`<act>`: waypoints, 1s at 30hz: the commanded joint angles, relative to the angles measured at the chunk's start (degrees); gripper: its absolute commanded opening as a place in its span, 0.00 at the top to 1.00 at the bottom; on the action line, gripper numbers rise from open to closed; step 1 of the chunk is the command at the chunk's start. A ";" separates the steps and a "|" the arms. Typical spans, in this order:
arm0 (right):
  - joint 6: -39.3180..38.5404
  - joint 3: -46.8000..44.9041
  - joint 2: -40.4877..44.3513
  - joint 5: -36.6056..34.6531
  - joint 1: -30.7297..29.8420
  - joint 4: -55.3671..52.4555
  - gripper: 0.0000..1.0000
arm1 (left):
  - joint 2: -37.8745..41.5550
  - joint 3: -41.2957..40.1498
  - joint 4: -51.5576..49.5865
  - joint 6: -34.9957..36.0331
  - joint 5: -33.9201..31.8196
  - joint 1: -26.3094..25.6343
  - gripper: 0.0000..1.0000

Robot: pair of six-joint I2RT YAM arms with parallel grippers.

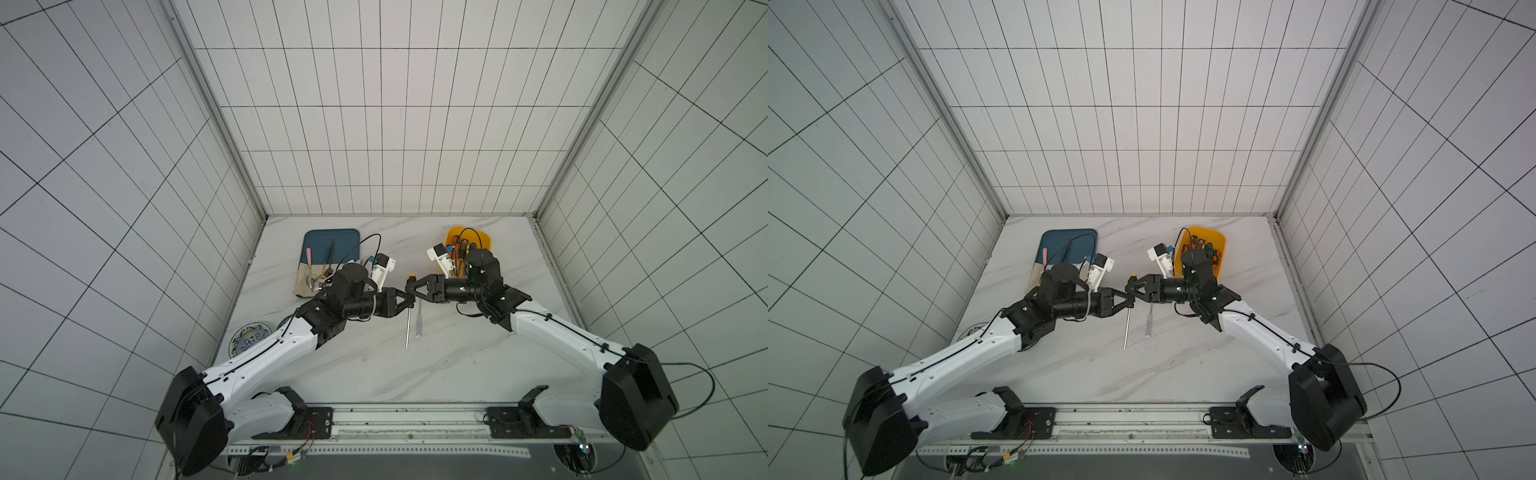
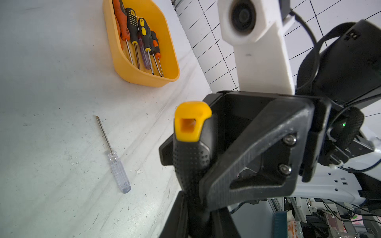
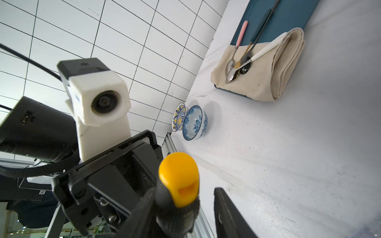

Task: Put the screwdriver on the desktop into the storage box
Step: Place the screwdriver in the storage box.

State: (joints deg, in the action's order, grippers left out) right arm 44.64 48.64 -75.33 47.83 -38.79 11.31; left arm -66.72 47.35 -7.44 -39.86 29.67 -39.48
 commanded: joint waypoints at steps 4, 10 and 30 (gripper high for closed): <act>1.18 3.30 -0.61 2.08 -0.88 3.50 0.63 | 0.95 -0.72 3.68 -0.21 2.19 0.00 1.00; 1.15 3.02 -0.34 1.90 -0.92 4.08 0.87 | 1.10 -1.20 3.98 -0.66 2.00 0.08 1.00; -13.23 26.29 -8.70 -31.67 19.55 -37.11 0.93 | 8.77 -1.94 -21.54 -2.85 -19.56 0.77 0.43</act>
State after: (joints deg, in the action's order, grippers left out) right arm 35.55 68.31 -81.28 28.10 -22.22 -14.96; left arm -58.81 46.44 -23.99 -42.02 14.09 -39.13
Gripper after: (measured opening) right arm 0.289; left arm 0.573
